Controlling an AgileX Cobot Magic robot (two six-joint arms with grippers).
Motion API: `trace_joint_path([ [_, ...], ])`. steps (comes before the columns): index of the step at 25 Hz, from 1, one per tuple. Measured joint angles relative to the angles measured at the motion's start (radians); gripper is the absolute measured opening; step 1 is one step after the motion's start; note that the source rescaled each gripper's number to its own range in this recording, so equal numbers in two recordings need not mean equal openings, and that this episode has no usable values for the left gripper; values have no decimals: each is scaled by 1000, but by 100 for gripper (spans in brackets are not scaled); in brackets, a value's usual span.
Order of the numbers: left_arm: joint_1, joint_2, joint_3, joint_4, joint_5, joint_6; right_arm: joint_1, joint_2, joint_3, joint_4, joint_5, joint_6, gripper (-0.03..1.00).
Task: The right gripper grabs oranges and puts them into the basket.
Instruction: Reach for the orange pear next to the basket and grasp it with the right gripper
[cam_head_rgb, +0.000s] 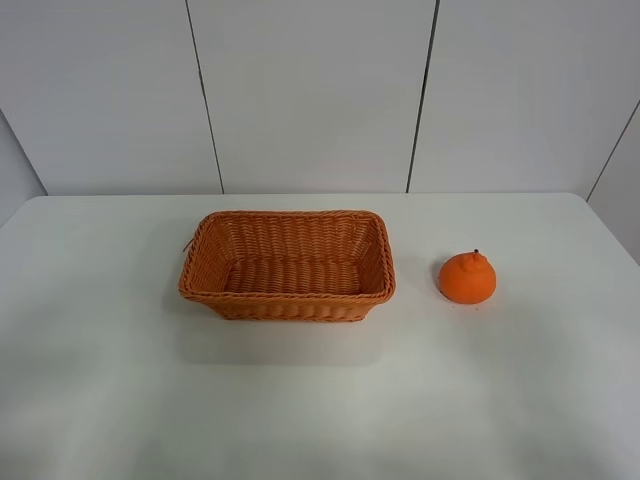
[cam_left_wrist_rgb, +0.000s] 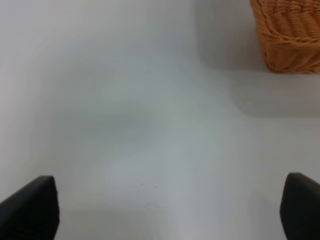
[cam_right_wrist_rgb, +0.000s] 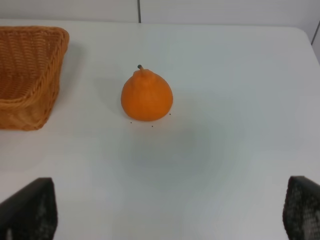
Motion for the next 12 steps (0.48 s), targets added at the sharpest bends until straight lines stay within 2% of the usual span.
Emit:
trace_joint_path([
  [12,0,0,0,0,0,0,0,62,-7,15,-1,-15,100],
])
